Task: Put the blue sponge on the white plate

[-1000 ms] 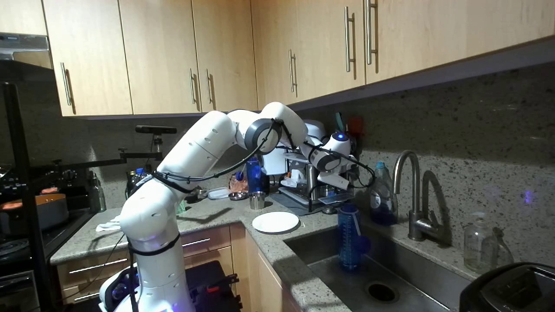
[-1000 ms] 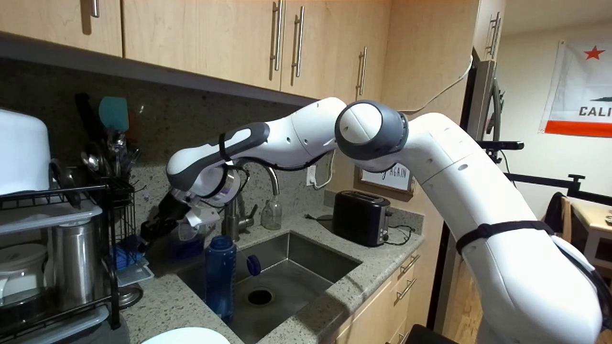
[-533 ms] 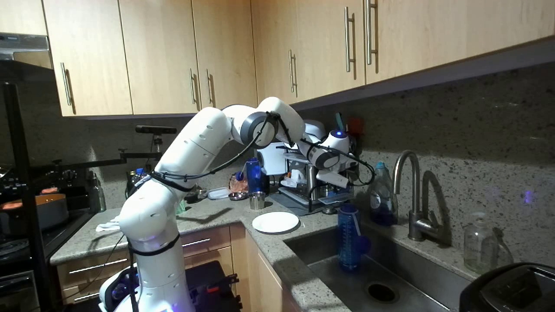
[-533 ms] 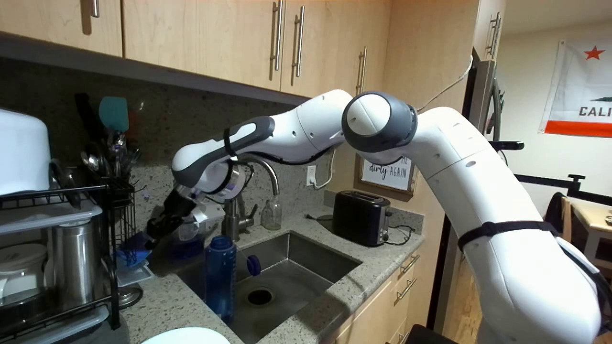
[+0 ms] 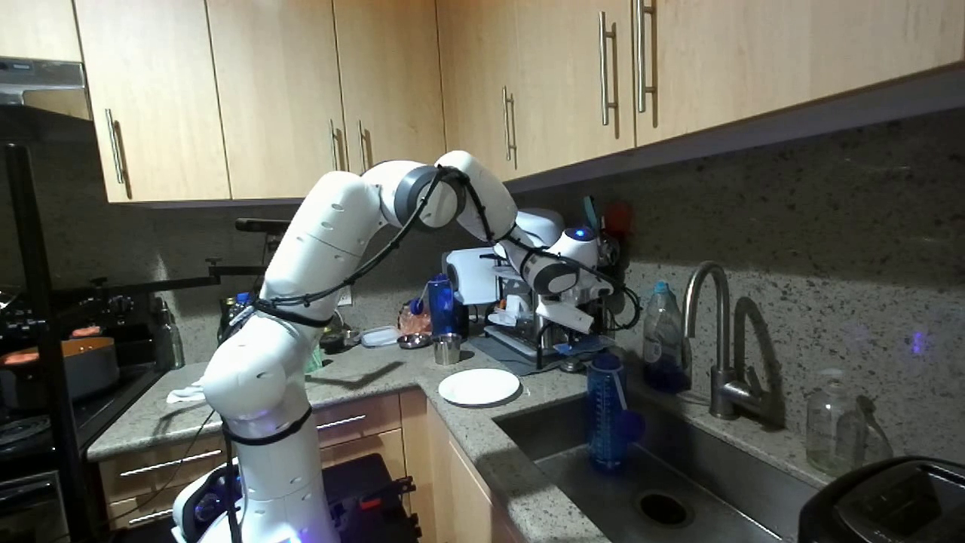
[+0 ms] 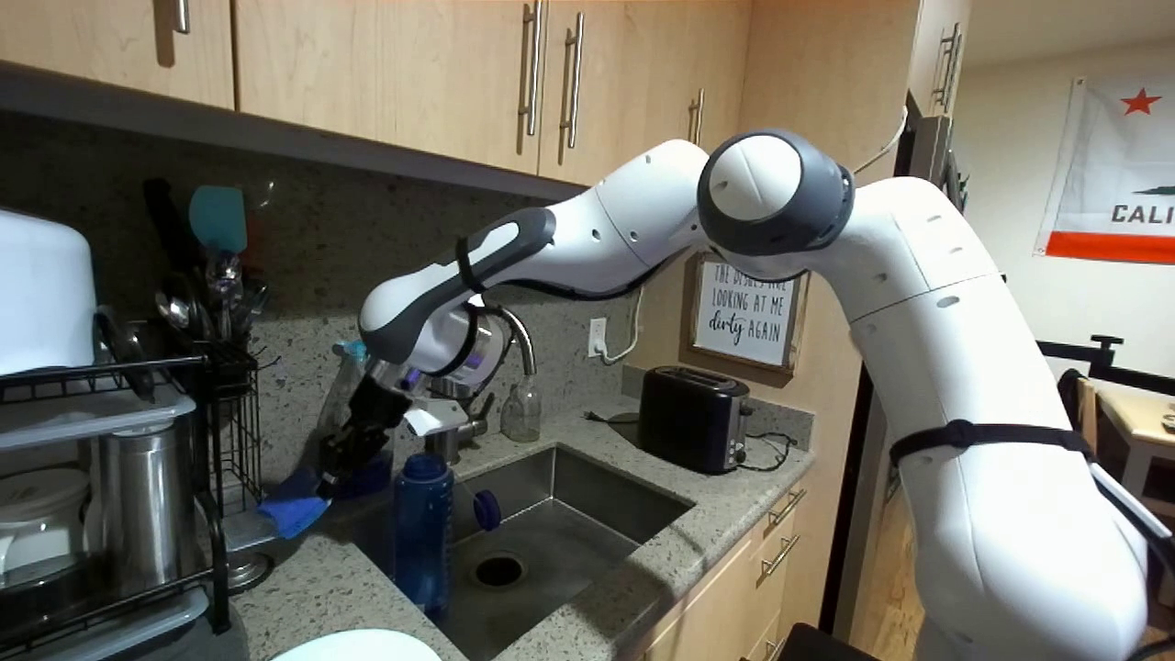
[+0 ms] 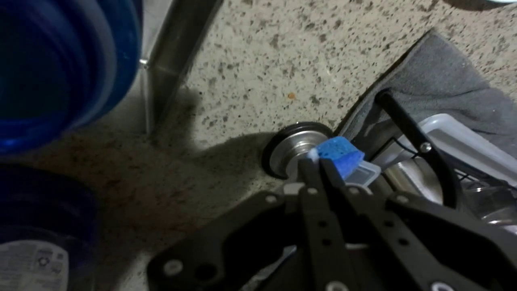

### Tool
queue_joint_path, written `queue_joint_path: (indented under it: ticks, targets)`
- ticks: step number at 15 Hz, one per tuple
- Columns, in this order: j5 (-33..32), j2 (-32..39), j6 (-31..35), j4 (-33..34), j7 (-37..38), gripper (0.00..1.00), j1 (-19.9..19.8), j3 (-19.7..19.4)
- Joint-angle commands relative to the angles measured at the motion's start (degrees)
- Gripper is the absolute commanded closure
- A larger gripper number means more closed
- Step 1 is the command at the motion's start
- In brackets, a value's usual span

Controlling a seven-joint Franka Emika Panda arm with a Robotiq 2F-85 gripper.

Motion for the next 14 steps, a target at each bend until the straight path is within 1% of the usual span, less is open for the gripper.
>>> queue_joint_path:
  ticks: [1,4,8,9,11,14]
  targets:
    - [6.5,-9.8,2.1,-11.8,-3.6,0.99,-0.7,0.7]
    - [12.4,-14.8,1.1,-17.6,-6.6,0.99,0.0,0.5]
    - [19.9,-20.5,-0.4,-24.5,-10.4,0.99,2.7,-1.1]
    - [22.7,-21.3,-0.7,-25.6,-12.7,0.99,3.2,-1.4]
    - [28.3,-23.4,-1.3,-28.6,-15.1,0.99,5.1,-2.9]
    - [33.8,-26.0,-1.5,-32.9,-17.6,0.99,8.7,-5.7]
